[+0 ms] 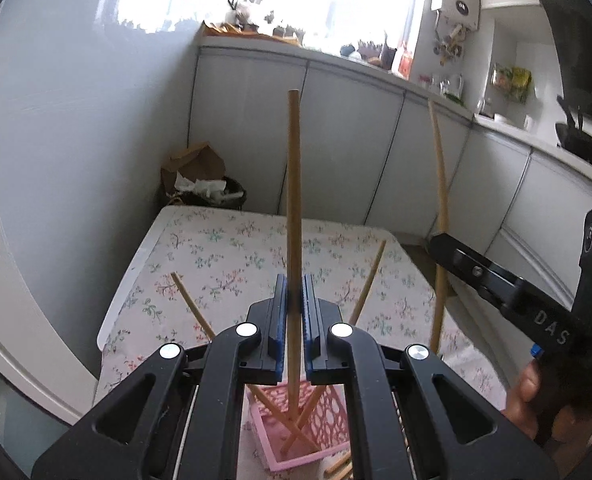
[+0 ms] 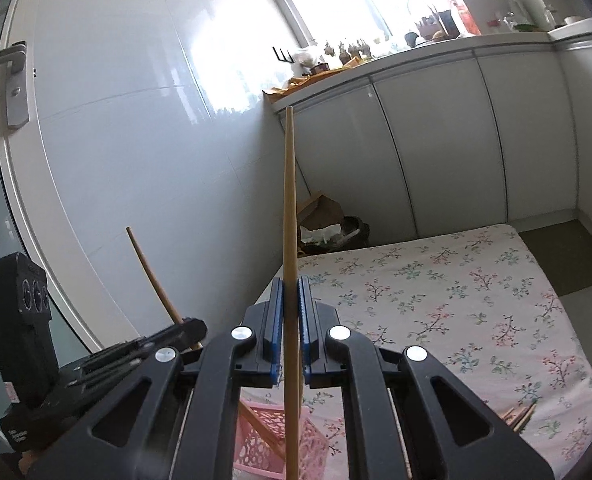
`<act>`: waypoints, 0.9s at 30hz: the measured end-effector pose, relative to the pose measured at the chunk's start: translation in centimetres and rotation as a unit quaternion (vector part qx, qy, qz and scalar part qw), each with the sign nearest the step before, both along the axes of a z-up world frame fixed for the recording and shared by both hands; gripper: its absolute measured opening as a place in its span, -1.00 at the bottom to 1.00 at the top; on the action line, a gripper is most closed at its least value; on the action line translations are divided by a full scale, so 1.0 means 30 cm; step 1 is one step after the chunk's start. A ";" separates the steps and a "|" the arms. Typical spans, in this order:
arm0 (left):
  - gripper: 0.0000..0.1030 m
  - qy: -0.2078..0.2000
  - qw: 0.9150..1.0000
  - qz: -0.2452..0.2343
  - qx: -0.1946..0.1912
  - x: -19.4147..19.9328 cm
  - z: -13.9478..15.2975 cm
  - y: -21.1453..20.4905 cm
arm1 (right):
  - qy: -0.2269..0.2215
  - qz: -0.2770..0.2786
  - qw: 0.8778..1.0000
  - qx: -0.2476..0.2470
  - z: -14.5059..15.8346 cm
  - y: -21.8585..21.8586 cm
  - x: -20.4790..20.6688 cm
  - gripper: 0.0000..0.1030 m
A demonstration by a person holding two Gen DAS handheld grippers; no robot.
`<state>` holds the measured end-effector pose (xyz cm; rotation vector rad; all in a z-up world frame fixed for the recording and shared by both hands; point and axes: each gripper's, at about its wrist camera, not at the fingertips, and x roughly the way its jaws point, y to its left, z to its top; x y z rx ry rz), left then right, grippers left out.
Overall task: Organize utensils
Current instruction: 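Carry both chopsticks upright over the pink basket, drop them in, open both tools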
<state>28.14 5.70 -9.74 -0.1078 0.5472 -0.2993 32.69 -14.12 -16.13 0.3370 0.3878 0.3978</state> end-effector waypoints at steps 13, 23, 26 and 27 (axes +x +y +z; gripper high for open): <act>-0.51 0.024 0.997 0.002 -0.071 -0.022 0.094 0.100 | -0.017 -0.029 0.999 -0.002 -0.074 0.121 0.019 -0.85; -0.37 0.050 0.994 0.015 -0.095 -0.024 0.120 0.136 | -0.019 -0.048 0.997 -0.062 -0.156 0.201 0.014 -0.83; -0.37 0.051 0.993 0.015 -0.105 -0.025 0.124 0.148 | -0.013 -0.045 0.997 -0.069 -0.166 0.201 0.007 -0.82; -0.37 0.051 0.993 0.014 -0.106 -0.027 0.126 0.148 | -0.010 -0.045 0.996 -0.071 -0.168 0.199 0.006 -0.82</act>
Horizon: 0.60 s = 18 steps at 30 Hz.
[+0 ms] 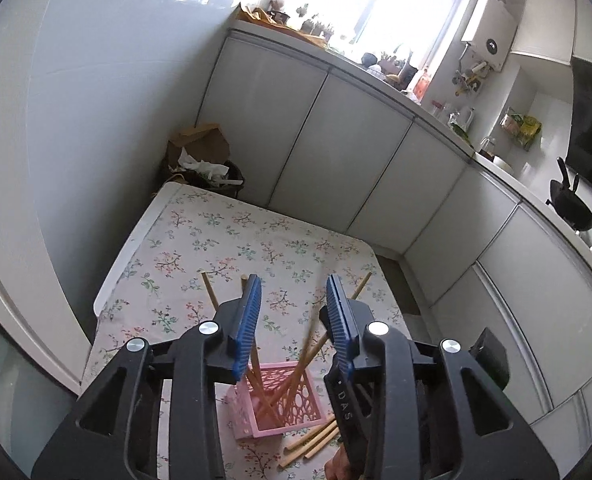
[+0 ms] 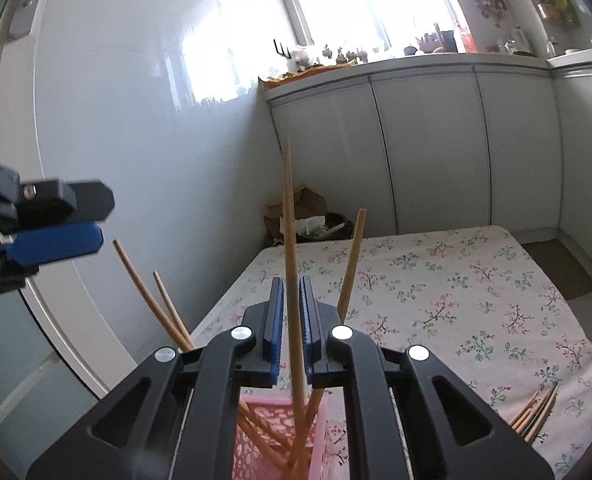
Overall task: Organize utensils
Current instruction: 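Carry both chopsticks upright over the pink basket, drop them in, open both tools, then grasp a wooden chopstick from the pile with the left tool and lift it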
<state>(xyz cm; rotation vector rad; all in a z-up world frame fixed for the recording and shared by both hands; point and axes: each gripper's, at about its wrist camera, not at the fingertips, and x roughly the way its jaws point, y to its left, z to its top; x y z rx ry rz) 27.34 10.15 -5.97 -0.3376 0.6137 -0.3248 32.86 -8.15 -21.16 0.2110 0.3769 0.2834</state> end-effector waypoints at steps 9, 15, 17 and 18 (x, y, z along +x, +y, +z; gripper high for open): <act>-0.37 -0.004 1.000 -0.013 -0.002 -0.017 0.014 -0.017 | 0.028 -0.013 0.999 0.022 0.076 -0.106 -0.029 -0.82; -0.33 0.000 0.999 -0.044 0.004 -0.044 0.027 -0.083 | 0.080 -0.045 0.993 0.080 0.213 -0.328 -0.049 -0.48; -0.29 0.002 0.998 -0.063 0.021 -0.060 0.030 -0.135 | 0.111 -0.059 0.985 0.114 0.257 -0.442 -0.065 -0.34; -0.29 0.001 0.997 -0.071 0.032 -0.067 0.030 -0.163 | 0.120 -0.065 0.983 0.125 0.264 -0.481 -0.076 -0.33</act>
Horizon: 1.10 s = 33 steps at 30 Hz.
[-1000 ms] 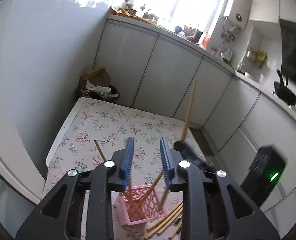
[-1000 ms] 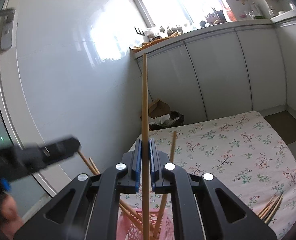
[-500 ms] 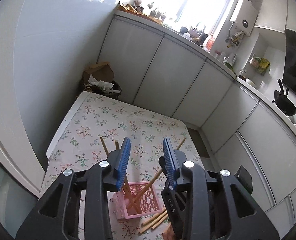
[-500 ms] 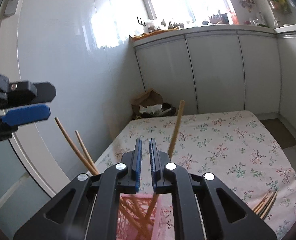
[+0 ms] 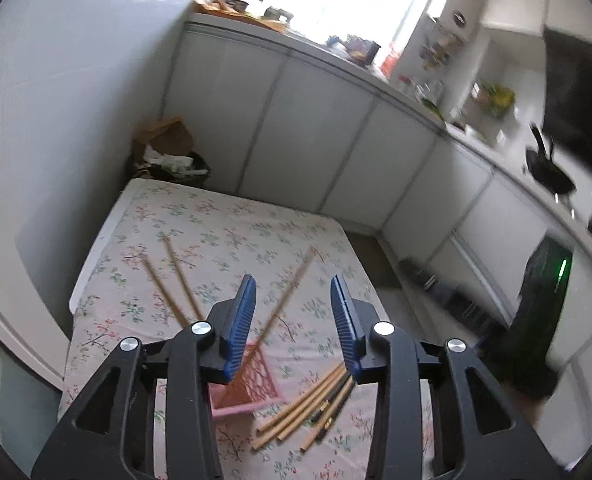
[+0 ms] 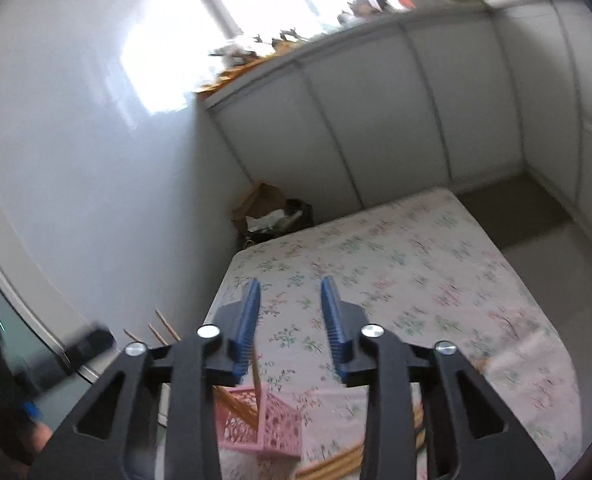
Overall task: Organize utensils
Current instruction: 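Grasp a wooden chopstick from the pile with the left tool and lift it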
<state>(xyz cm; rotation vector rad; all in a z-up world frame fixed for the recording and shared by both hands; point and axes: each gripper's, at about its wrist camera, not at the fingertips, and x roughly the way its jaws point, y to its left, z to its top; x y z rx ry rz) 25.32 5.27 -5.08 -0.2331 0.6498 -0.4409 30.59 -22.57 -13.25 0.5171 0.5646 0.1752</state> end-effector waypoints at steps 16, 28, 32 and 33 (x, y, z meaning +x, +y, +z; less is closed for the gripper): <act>-0.29 0.103 0.942 -0.138 0.286 0.050 -0.421 -0.547 | 0.263 -0.049 0.963 0.042 -0.305 -0.377 -0.074 -0.22; -0.29 0.219 0.916 -0.119 0.314 0.241 -0.678 -0.615 | 0.265 -0.049 0.961 0.062 -0.321 -0.432 -0.044 -0.22; -0.29 0.228 0.914 -0.118 0.313 0.264 -0.704 -0.615 | 0.261 -0.045 0.962 0.064 -0.319 -0.434 -0.039 -0.22; -0.43 0.233 0.910 -0.123 0.320 0.267 -0.714 -0.619 | 0.260 -0.044 0.962 0.065 -0.319 -0.433 -0.038 -0.22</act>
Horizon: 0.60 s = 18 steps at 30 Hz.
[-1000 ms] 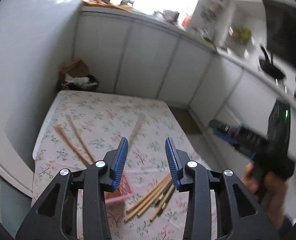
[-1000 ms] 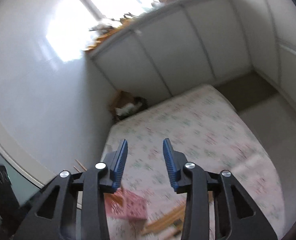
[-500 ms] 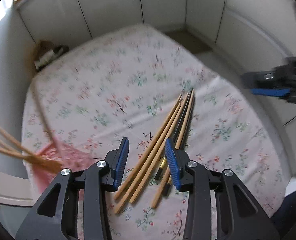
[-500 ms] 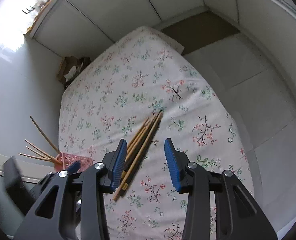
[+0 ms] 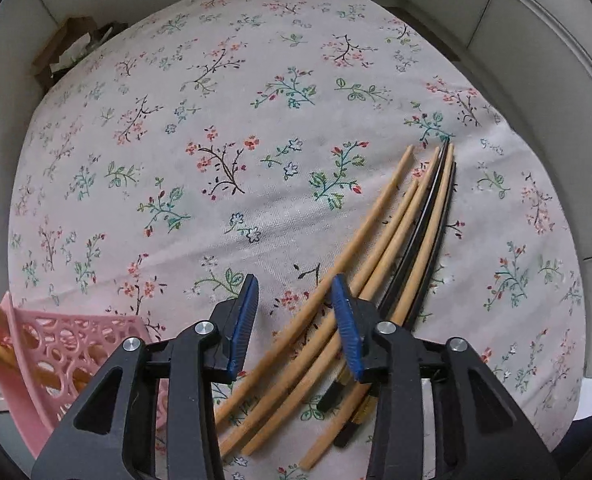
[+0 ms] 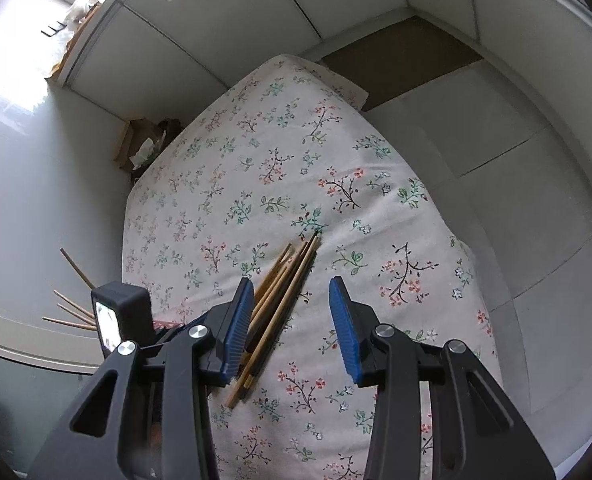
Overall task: Organize utensils
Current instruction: 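Grasp a wooden chopstick from the pile with the left tool and lift it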
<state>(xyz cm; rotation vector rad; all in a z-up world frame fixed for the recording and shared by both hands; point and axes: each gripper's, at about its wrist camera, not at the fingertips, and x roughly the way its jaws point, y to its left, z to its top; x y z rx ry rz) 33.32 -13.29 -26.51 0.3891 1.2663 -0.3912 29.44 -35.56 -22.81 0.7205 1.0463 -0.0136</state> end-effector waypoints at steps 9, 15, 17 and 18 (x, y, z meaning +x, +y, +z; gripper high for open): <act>-0.81 0.037 0.999 0.020 -0.029 0.002 0.000 -0.013 | 0.004 0.005 1.000 0.001 -0.009 0.005 0.003 -0.22; -0.87 0.082 0.992 0.047 -0.085 -0.057 0.006 -0.008 | 0.019 0.017 1.000 -0.010 -0.039 0.018 0.019 -0.22; -0.87 0.075 0.991 0.056 -0.100 -0.068 0.023 0.003 | 0.029 0.035 0.999 -0.028 -0.057 0.040 0.034 -0.22; -0.87 0.064 0.991 0.059 -0.104 -0.075 0.040 0.009 | 0.033 0.042 0.998 -0.033 -0.067 0.046 0.039 -0.22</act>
